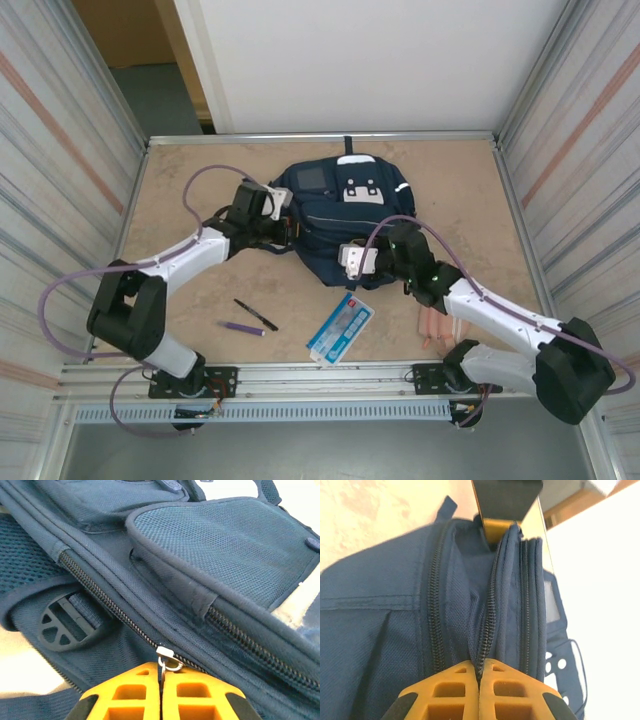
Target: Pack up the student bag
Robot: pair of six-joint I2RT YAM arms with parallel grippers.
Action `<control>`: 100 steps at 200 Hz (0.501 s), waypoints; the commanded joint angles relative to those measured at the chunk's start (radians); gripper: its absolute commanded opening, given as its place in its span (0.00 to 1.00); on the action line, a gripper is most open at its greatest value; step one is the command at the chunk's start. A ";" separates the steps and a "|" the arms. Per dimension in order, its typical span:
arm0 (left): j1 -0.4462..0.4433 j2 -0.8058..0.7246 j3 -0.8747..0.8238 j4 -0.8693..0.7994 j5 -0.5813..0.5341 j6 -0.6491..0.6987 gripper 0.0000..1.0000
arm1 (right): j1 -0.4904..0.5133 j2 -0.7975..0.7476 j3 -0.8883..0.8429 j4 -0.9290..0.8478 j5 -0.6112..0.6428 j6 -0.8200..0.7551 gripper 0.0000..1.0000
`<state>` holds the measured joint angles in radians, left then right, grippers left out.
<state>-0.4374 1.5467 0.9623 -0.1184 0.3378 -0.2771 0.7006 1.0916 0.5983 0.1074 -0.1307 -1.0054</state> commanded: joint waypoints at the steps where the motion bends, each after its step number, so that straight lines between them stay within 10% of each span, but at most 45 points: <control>1: 0.079 0.062 0.034 0.066 -0.149 -0.015 0.00 | 0.024 -0.071 -0.030 -0.004 -0.020 -0.063 0.00; 61: 0.227 0.202 0.150 -0.009 -0.182 -0.190 0.02 | 0.023 -0.039 -0.030 0.037 -0.059 -0.101 0.00; 100: 0.316 0.148 0.041 0.087 -0.078 -0.268 0.24 | 0.007 0.090 0.012 0.111 -0.037 -0.068 0.00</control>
<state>-0.2626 1.7126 1.0386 -0.0925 0.4343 -0.4404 0.7177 1.1236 0.5701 0.1871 -0.1371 -1.0786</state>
